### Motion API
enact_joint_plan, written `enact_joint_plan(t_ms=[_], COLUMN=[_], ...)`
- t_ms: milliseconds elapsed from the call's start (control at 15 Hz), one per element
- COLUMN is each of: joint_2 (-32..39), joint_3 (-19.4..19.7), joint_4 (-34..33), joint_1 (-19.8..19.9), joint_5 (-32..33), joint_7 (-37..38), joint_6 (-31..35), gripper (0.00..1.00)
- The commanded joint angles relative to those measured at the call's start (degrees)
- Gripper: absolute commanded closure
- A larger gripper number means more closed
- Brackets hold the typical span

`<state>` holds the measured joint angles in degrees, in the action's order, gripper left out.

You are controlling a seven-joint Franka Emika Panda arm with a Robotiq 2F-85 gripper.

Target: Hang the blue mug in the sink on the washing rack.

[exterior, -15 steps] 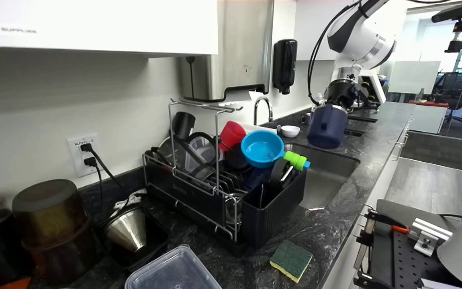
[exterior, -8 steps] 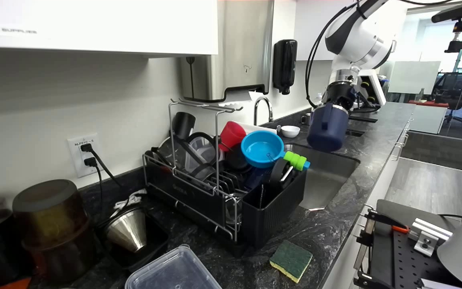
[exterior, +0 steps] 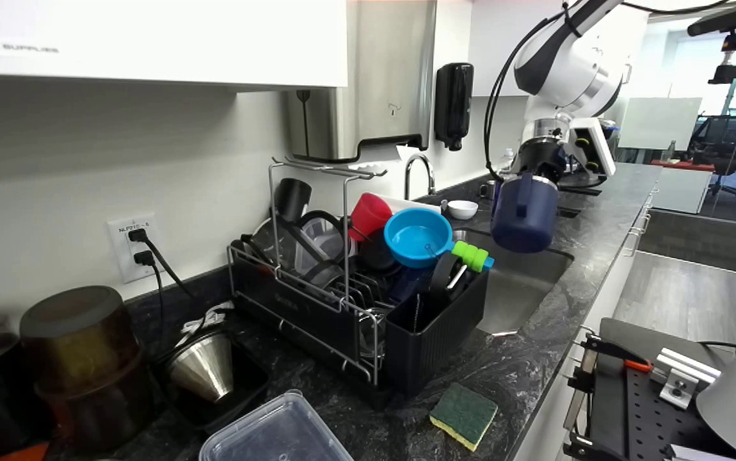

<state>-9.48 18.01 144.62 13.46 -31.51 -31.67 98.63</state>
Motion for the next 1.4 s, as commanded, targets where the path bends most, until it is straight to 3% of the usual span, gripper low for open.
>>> enact_joint_plan(t_ms=[0, 667, 1333], joint_2=[0.0, -1.7, -7.5], joint_3=[-0.1, -1.1, -4.4], joint_4=[-0.1, 0.8, 1.8], joint_1=[0.1, -1.0, -4.7], joint_5=[0.0, -1.2, -8.3], joint_7=[0.0, 0.2, 1.8], joint_6=[-0.1, -1.8, -8.1], gripper=[0.94, 0.98, 0.98])
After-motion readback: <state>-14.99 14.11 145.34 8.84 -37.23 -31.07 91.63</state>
